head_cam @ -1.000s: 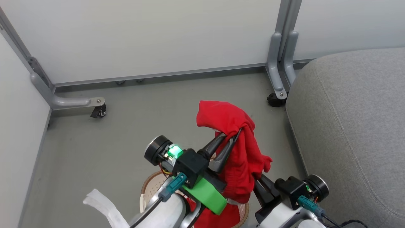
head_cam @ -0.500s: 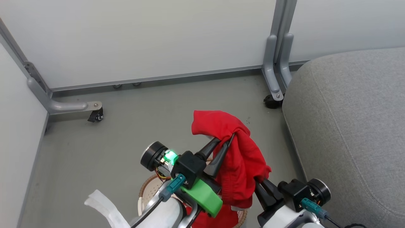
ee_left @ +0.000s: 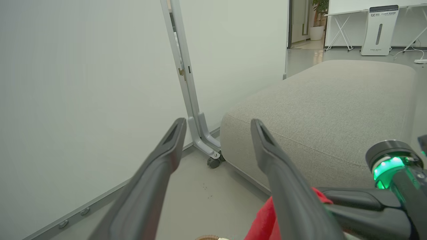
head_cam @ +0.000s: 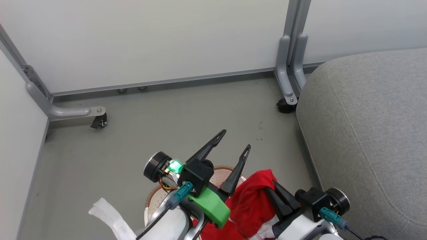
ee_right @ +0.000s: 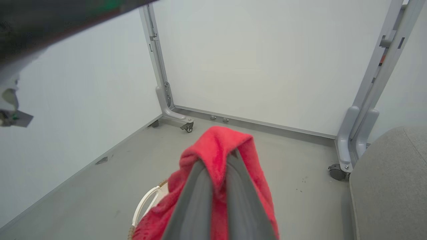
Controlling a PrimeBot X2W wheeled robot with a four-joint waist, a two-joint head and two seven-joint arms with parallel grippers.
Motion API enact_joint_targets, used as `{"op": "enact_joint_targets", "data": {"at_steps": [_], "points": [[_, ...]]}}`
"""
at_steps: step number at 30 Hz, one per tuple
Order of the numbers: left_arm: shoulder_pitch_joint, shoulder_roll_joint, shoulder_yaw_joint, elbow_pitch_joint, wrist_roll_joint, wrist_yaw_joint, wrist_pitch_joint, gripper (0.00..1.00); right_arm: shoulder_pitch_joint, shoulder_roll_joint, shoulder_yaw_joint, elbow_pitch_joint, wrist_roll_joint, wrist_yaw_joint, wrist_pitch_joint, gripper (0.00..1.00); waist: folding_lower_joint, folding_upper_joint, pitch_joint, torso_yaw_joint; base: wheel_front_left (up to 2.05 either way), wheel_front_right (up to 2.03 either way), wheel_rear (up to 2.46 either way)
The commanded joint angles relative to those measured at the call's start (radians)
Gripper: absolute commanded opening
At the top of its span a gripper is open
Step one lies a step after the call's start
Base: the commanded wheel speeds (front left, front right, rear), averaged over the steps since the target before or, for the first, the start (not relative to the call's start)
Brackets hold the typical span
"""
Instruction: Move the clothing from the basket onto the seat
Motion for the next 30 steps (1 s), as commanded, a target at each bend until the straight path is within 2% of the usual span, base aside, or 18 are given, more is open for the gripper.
{"op": "enact_joint_targets", "data": {"at_steps": [1, 12, 18, 30], "points": [[-0.003, 0.005, -0.001, 0.004, -0.004, 0.004, -0.002, 1.0, 0.002, 0.001, -0.004, -0.006, 0.006, -0.001, -0.002, 0.0, 0.0, 0.0, 0.0, -0.001, 0.0, 0.0, 0.0], [-0.003, 0.008, -0.001, 0.015, -0.02, 0.002, -0.016, 1.0, -0.008, 0.001, -0.032, -0.019, 0.004, -0.001, -0.002, 0.0, 0.0, 0.0, 0.015, -0.026, 0.0, 0.0, 0.0], [-0.006, 0.017, -0.001, 0.041, -0.031, -0.012, -0.045, 1.0, 0.0, 0.005, -0.096, -0.046, 0.009, -0.001, -0.002, 0.0, 0.0, 0.0, 0.048, -0.084, 0.0, 0.0, 0.0], [-0.032, 0.072, -0.008, 0.074, 0.01, -0.062, -0.106, 1.0, 0.021, 0.014, -0.181, -0.162, 0.0, -0.001, -0.002, 0.0, 0.0, 0.0, 0.184, -0.277, 0.0, 0.0, 0.0]]}}
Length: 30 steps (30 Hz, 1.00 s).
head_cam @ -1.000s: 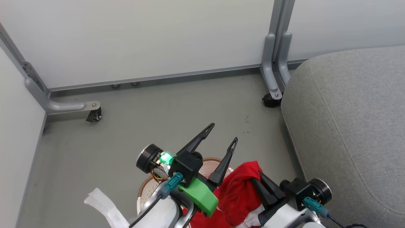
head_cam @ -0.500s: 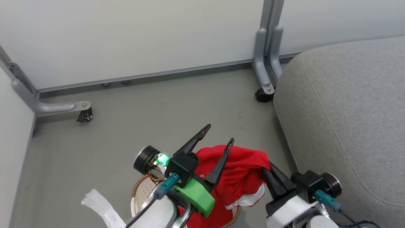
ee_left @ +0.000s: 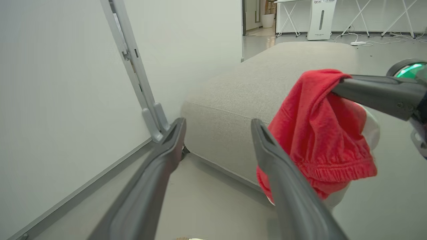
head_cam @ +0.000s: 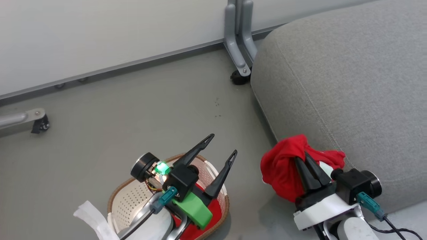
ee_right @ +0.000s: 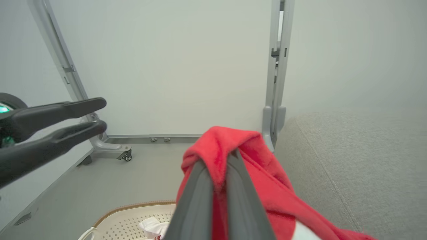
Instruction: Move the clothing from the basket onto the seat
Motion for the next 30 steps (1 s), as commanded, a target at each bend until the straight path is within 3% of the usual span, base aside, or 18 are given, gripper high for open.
{"op": "enact_joint_targets", "data": {"at_steps": [1, 10, 18, 23, 30], "points": [[-0.018, 0.017, 0.011, -0.002, 0.007, 0.001, -0.008, 1.0, 0.01, 0.0, 0.002, -0.014, -0.005, -0.001, -0.002, 0.0, 0.0, 0.0, 0.094, -0.104, 0.0, 0.0, 0.0], [-0.05, 0.062, -0.003, -0.001, 0.034, -0.032, -0.014, 1.0, 0.029, 0.002, -0.033, -0.1, 0.046, -0.001, -0.002, 0.0, 0.0, 0.0, 0.188, -0.221, 0.0, 0.0, 0.0], [-0.091, 0.087, -0.03, -0.017, 0.044, -0.052, 0.009, 1.0, -0.014, 0.002, -0.089, -0.155, 0.124, -0.001, -0.002, 0.0, 0.0, 0.0, 0.267, -0.26, 0.0, 0.0, 0.0], [-0.152, 0.103, -0.054, -0.069, 0.066, -0.065, 0.047, 1.0, -0.165, 0.001, -0.217, -0.227, 0.152, -0.001, -0.002, 0.0, 0.0, 0.0, 0.377, -0.228, 0.0, 0.0, 0.0], [-0.26, 0.139, -0.107, -0.122, 0.09, -0.083, 0.092, 1.0, -0.495, 0.0, -0.475, -0.289, 0.053, -0.001, -0.002, 0.0, 0.0, 0.0, 0.552, -0.127, 0.0, 0.0, 0.0]]}}
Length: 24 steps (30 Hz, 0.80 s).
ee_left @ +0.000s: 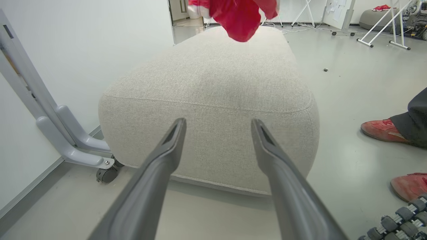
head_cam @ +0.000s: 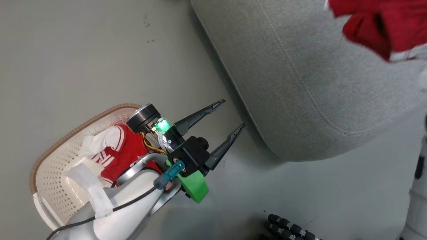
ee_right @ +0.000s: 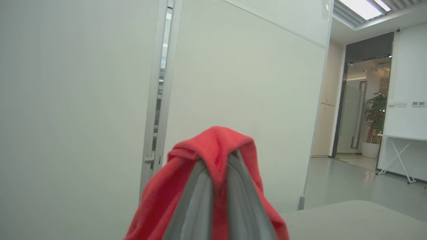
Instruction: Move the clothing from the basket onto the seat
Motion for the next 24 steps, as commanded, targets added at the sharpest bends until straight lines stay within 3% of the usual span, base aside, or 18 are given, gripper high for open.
{"op": "enact_joint_targets", "data": {"at_steps": [1, 6, 11, 16, 21, 22, 23, 24], "points": [[-0.033, 0.011, -0.009, -0.009, 0.014, -0.003, 0.004, 1.0, -0.061, -0.007, -0.05, 0.002, -0.01, -0.002, -0.002, 0.0, -0.0002, 0.0, 0.163, 0.099, 0.0, 0.0, 0.0], [-0.092, 0.02, -0.049, -0.019, 0.015, -0.009, 0.006, 1.0, -0.239, -0.094, -0.203, 0.095, -0.019, -0.002, -0.001, 0.0, -0.0002, 0.0, 0.249, 0.169, 0.0, 0.0, 0.0], [-0.122, 0.022, -0.073, -0.015, 0.007, -0.009, -0.006, 1.0, -0.273, -0.167, -0.281, 0.223, -0.084, -0.002, -0.001, 0.0, -0.0002, 0.0, 0.298, 0.215, 0.0, 0.0, 0.0], [-0.128, 0.022, -0.076, 0.0, -0.002, -0.008, -0.016, 1.0, -0.231, -0.16, -0.361, 0.395, -0.161, -0.002, -0.001, 0.0, -0.0002, 0.0, 0.314, 0.232, 0.0, 0.0, 0.0], [-0.118, 0.006, -0.08, 0.022, -0.009, 0.005, -0.033, 1.0, -0.207, -0.107, -0.469, 0.566, -0.207, -0.002, -0.001, 0.0, -0.0002, 0.0, 0.297, 0.241, 0.0, 0.0, 0.0], [-0.114, 0.003, -0.079, 0.025, -0.011, 0.008, -0.037, 1.0, -0.198, -0.099, -0.474, 0.583, -0.213, -0.002, -0.001, 0.03, -0.0002, 0.0, 0.291, 0.241, 0.0, 0.0, 0.0], [-0.108, 0.002, -0.077, 0.029, -0.015, 0.013, -0.036, 1.0, -0.189, -0.093, -0.48, 0.596, -0.221, -0.002, -0.001, 0.27, -0.0002, 0.0, 0.283, 0.239, 0.0, 0.0, 0.0], [-0.103, 0.001, -0.074, 0.033, -0.018, 0.018, -0.04, 1.0, -0.183, -0.088, -0.489, 0.6, -0.224, -0.002, -0.001, 0.38, -0.0002, 0.0, 0.275, 0.236, 0.0, 0.0, 0.0]]}}
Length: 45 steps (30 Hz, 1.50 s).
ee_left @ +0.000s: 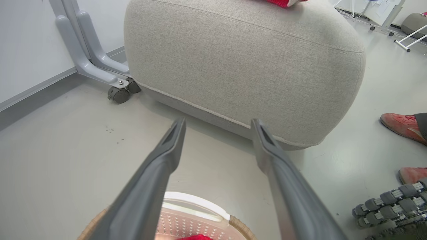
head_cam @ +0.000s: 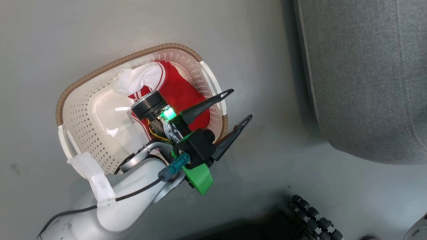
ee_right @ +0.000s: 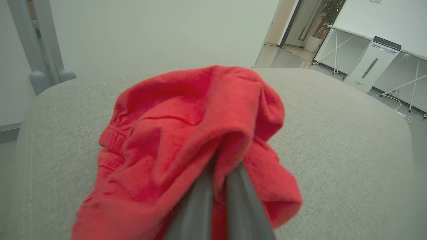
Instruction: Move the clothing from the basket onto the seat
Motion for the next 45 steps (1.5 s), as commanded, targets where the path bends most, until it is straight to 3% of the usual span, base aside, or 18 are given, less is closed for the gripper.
{"op": "enact_joint_targets", "data": {"at_steps": [1, 2, 9, 12, 22, 28, 36, 45], "points": [[0.013, -0.002, 0.007, 0.005, -0.009, 0.009, -0.011, 1.0, 0.021, 0.0, -0.023, -0.003, -0.01, -0.002, 0.0, 0.91, -0.0001, 0.0, -0.022, -0.003, 0.0, 0.0, 0.0], [0.017, -0.004, 0.009, 0.009, -0.012, 0.013, -0.009, 1.0, 0.024, 0.011, -0.033, -0.013, -0.012, -0.002, 0.0, 1.0, -0.0001, 0.0, -0.031, -0.006, 0.0, 0.0, 0.0], [0.067, -0.028, 0.034, 0.036, -0.052, 0.057, -0.038, 1.0, 0.15, 0.07, -0.048, -0.093, -0.026, -0.002, 0.0, 1.0, -0.0001, 0.0, -0.153, -0.021, 0.0, 0.0, 0.0], [0.099, -0.04, 0.046, 0.057, -0.074, 0.073, -0.052, 1.0, 0.234, 0.08, -0.003, -0.137, -0.017, -0.002, 0.0, 1.0, -0.0001, 0.0, -0.22, -0.008, 0.0, 0.0, 0.0], [0.308, -0.125, 0.218, 0.081, -0.158, 0.208, -0.069, 1.0, 0.514, 0.078, 0.338, -0.208, 0.111, -0.002, 0.0, 1.0, -0.0001, 0.0, -0.499, 0.102, 0.0, 0.0, 0.0], [0.477, -0.16, 0.354, 0.06, -0.148, 0.248, -0.069, 1.0, 0.602, 0.078, 0.555, -0.239, 0.128, -0.002, 0.0, 1.0, -0.0001, 0.0, -0.647, 0.173, 0.0, 0.0, 0.0], [0.669, -0.197, 0.535, -0.015, -0.073, 0.253, -0.069, 1.0, 0.667, 0.078, 0.734, -0.299, 0.135, -0.002, 0.0, 1.0, -0.0001, 0.0, -0.776, 0.211, 0.0, 0.0, 0.0], [0.835, -0.245, 0.673, -0.147, 0.041, 0.228, -0.068, 1.0, 0.767, 0.078, 0.788, -0.359, 0.099, -0.002, 0.0, 1.0, -0.0001, 0.0, -0.845, 0.201, 0.0, 0.0, 0.0]]}}
